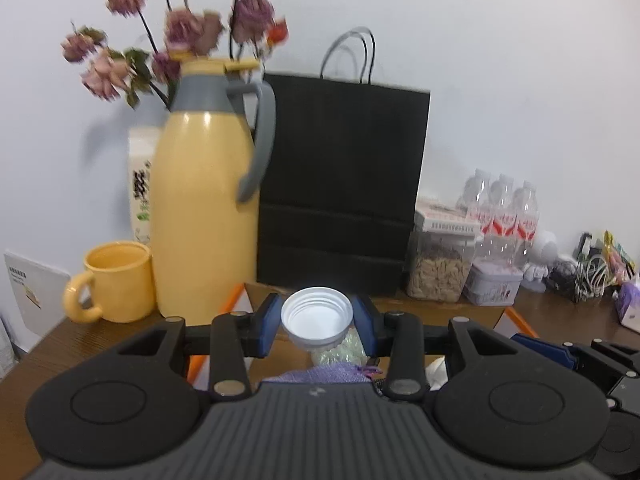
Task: Organize objects
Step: 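Carry the cable and cap into the box and release both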
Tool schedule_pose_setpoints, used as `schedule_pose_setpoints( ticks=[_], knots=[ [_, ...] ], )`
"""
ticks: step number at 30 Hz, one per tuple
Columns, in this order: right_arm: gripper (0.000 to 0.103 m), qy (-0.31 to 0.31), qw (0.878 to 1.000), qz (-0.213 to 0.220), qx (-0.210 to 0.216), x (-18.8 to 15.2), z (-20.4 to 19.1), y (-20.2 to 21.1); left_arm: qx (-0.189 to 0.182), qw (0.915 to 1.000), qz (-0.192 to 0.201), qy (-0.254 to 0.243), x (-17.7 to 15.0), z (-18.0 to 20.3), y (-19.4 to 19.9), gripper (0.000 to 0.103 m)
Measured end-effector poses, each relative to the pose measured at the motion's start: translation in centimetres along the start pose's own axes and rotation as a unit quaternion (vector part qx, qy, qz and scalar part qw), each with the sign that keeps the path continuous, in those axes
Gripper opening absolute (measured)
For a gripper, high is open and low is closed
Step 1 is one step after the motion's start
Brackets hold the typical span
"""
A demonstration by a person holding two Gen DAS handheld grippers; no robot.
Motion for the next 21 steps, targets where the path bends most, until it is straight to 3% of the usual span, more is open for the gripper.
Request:
schedule_pose_setpoints(
  ticks=[5,7,8,9,10,11,12,14,21],
  knots=[
    [0.051,-0.005,1.000,-0.018,-0.002,-1.1,0.8,-1.5,0.003,0.9998,-0.018,-0.012,-1.0,0.1,-1.5,0.041],
    [0.052,-0.007,1.000,-0.019,-0.001,-1.3,1.0,-1.5,-0.002,0.9996,-0.024,-0.017,-1.3,0.2,-1.6,0.048],
    [0.053,-0.010,1.000,-0.018,0.000,-1.3,1.1,-1.5,-0.006,0.9996,-0.025,-0.013,-1.4,0.2,-1.5,0.064],
    [0.065,-0.013,1.000,-0.019,-0.002,-1.3,1.3,-1.4,-0.002,0.9997,-0.024,-0.009,-1.4,0.1,-1.4,0.082],
    [0.073,-0.015,1.000,-0.021,-0.006,-1.4,1.4,-1.4,0.007,0.9998,-0.018,-0.011,-1.2,-0.1,-1.3,0.089],
    [0.090,-0.016,1.000,-0.021,-0.008,-1.4,1.5,-1.4,0.017,0.9997,-0.011,-0.017,-1.1,-0.1,-1.2,0.100],
    [0.099,-0.017,1.000,-0.017,-0.009,-1.4,1.6,-1.2,0.028,0.9994,-0.003,-0.020,-1.0,-0.1,-0.9,0.103],
    [0.103,-0.017,1.000,-0.011,-0.011,-1.1,1.6,-0.9,0.036,0.9991,0.011,-0.018,-0.7,-0.2,-0.7,0.103],
    [0.103,-0.014,1.000,-0.013,-0.007,-0.9,1.2,-0.8,0.031,0.9995,0.002,-0.005,-0.7,-0.5,-0.8,0.103]
  ],
)
Point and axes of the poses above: each gripper's, at about its wrist camera, not at the fingertips, and y roughly against the way its jaws point, z to its right, x to its top, the point moved 10 cm from there along -y, roughly the way its jaws point, and after that the axes turned 4 degrees about x, right-handed, at the moved point
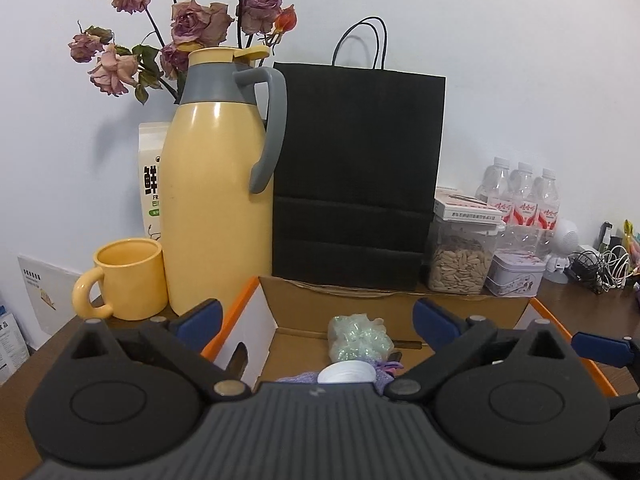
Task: Organize objects
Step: 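Carry the cable and cap into the box and release both, then withdraw both tools from the box back over the table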
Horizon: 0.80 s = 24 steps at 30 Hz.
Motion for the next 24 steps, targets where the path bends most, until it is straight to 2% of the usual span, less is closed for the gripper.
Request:
schedule_pose_setpoints(
  ticks=[11,20,24],
  knots=[
    [0.103,0.002,1.000,0.003,-0.003,0.3,0.0,0.9,-0.013,0.9998,-0.012,0.009,0.3,-0.1,1.1,0.103],
    [0.103,0.015,1.000,0.023,0.007,0.5,0.1,5.7,-0.022,0.9997,0.009,-0.003,1.1,-1.0,6.6,0.103],
    [0.103,0.026,0.999,0.033,-0.001,-0.3,0.4,8.6,-0.019,0.9997,0.016,-0.008,0.0,-2.3,9.1,0.103]
  ],
)
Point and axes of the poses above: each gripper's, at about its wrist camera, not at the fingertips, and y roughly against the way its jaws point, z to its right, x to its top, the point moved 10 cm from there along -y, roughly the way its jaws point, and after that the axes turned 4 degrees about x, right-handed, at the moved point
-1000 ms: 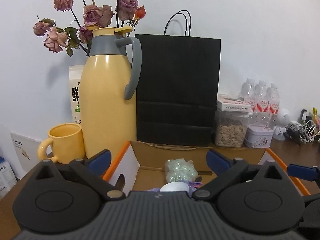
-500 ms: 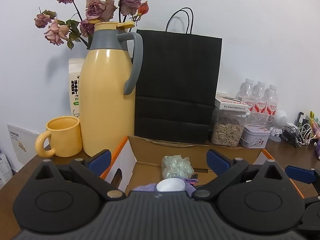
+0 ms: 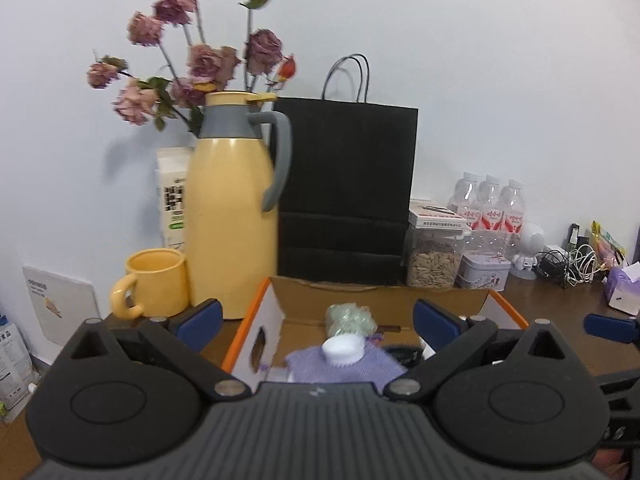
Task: Organize objects
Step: 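Withdraw both tools from the box back over the table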
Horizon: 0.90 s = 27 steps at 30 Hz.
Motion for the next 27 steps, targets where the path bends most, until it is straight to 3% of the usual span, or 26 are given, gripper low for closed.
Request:
schedule_pose_setpoints(
  ticks=[8,15,27],
  knots=[
    [0.103,0.033,0.998,-0.053,-0.001,-4.6,-0.2,2.6,-0.008,0.9985,-0.044,-0.031,-4.4,-1.2,2.2,0.103],
    [0.103,0.049,0.990,-0.132,-0.008,-10.0,-0.2,1.5,-0.012,0.9927,-0.107,-0.054,-10.0,-1.7,1.8,0.103],
    [0.103,0.001,0.983,-0.182,-0.004,-12.2,0.2,-0.8,-0.020,0.9907,-0.120,-0.061,-12.1,-1.4,1.2,0.103]
  ],
)
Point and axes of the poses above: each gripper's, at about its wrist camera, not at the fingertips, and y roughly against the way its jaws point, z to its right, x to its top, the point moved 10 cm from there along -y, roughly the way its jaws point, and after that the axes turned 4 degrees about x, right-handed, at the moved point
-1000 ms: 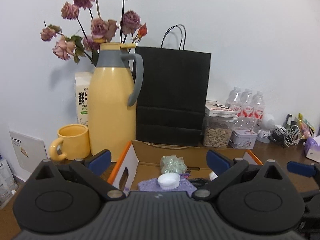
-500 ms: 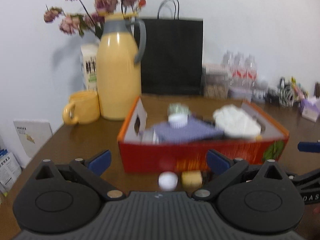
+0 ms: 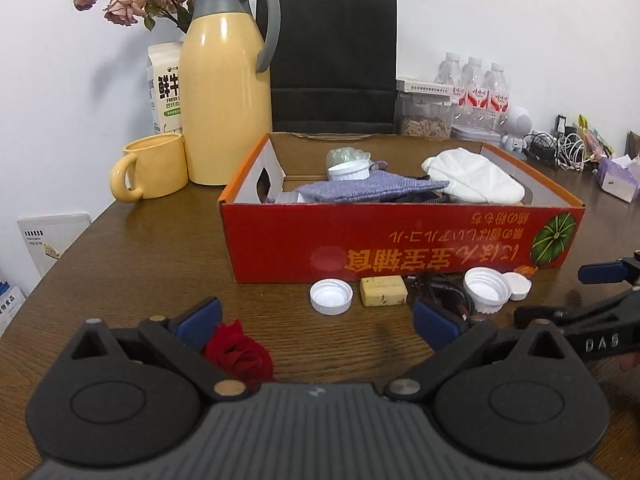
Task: Organize objects
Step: 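Withdraw both tools from the box back over the table, then grasp a small white cap with the right tool while the left tool grasps another white cap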
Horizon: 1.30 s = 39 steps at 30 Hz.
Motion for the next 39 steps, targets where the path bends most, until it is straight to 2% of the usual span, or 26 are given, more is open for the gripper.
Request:
schedule_pose_setpoints(
  ticks=[2,19,20,21,25,27,28,31,39],
  knots=[
    [0.103,-0.026,0.999,-0.008,0.018,-0.1,0.2,-0.4,0.001,1.0000,0.001,-0.003,-0.1,0.1,-0.1,0.103],
    [0.102,-0.049,0.999,-0.007,-0.003,0.7,0.4,-1.3,0.000,1.0000,0.005,-0.003,0.4,0.7,-1.7,0.103],
    [0.095,-0.048,0.999,-0.004,0.000,0.8,0.3,-1.3,0.000,1.0000,0.005,-0.003,0.4,0.7,-1.7,0.103],
    [0.084,-0.045,0.999,0.001,0.002,0.9,0.1,-1.2,0.000,1.0000,0.005,-0.002,0.4,0.7,-1.7,0.103],
    [0.055,-0.029,0.999,0.015,0.023,1.2,-1.0,-0.7,0.000,1.0000,0.005,-0.003,0.4,0.7,-1.7,0.103],
    [0.029,-0.019,0.999,0.020,0.039,1.3,-1.6,-0.5,0.000,1.0000,0.005,-0.003,0.4,0.7,-1.7,0.103],
    [0.022,-0.014,0.998,0.021,0.050,1.3,-2.0,-0.4,0.000,1.0000,0.005,-0.002,0.4,0.8,-1.7,0.103],
    [0.022,-0.010,0.998,0.032,0.057,1.5,-2.4,0.1,0.004,1.0000,0.004,-0.004,0.4,0.8,-1.7,0.103],
    [0.022,-0.010,0.997,0.074,0.030,2.5,-1.5,1.6,0.011,0.9997,0.010,0.016,0.8,0.2,-2.0,0.103]
  ],
)
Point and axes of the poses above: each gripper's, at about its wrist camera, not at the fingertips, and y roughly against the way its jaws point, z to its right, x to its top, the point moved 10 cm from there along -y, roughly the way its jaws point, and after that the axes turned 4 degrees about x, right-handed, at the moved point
